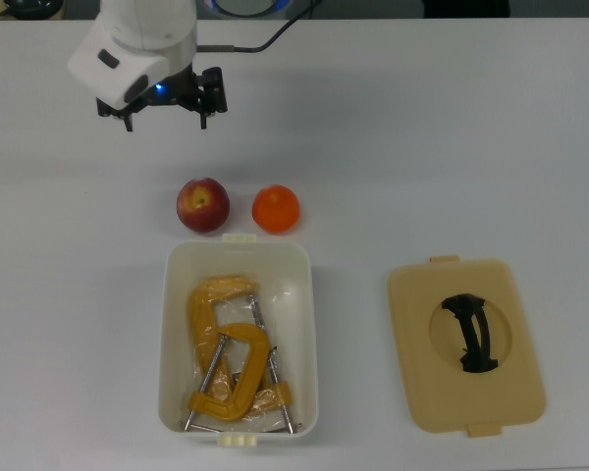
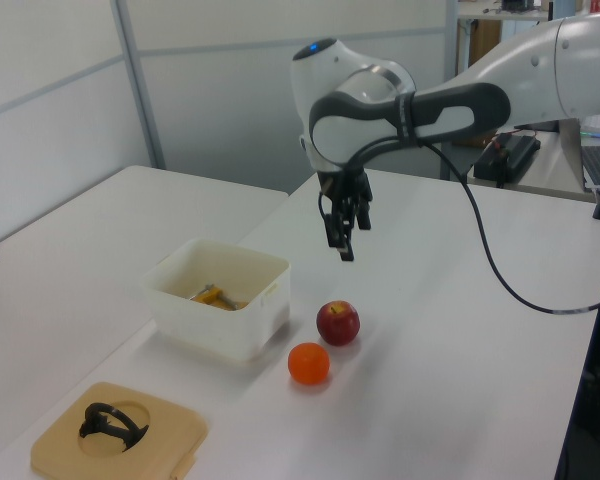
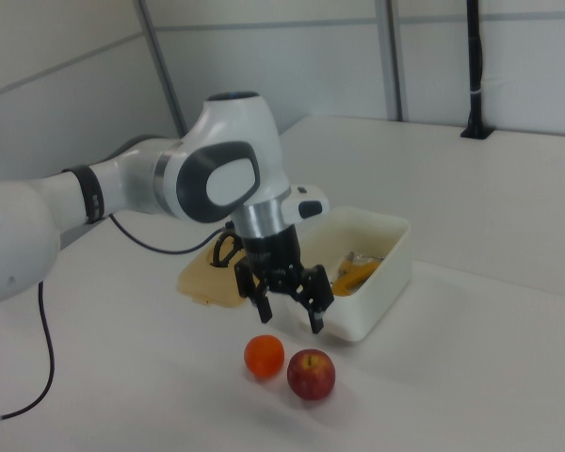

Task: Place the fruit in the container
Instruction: 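Lower the open gripper onto the red apple and close it, then lift the red apple and carry it over the white container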

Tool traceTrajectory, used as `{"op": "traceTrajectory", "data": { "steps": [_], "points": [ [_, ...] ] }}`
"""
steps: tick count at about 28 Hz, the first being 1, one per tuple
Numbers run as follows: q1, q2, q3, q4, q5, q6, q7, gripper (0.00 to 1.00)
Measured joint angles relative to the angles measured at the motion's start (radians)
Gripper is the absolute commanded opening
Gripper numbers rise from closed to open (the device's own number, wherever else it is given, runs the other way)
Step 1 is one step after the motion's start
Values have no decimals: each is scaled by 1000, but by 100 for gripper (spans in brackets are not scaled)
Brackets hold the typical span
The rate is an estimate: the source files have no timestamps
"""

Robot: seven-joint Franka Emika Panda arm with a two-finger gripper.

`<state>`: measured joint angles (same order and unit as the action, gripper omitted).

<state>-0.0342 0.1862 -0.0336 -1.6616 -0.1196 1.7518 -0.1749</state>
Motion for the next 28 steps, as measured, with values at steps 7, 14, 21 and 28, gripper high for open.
{"op": "traceTrajectory", "data": {
  "steps": [7, 14, 21, 28],
  "points": [
    [22, -8, 10, -172, 0, 198, -5, 100],
    [28, 12, 11, -235, 0, 311, -5, 100],
    [28, 62, 11, -237, 0, 372, -5, 100],
    [28, 115, 11, -233, 0, 438, -5, 100]
  ]
}}
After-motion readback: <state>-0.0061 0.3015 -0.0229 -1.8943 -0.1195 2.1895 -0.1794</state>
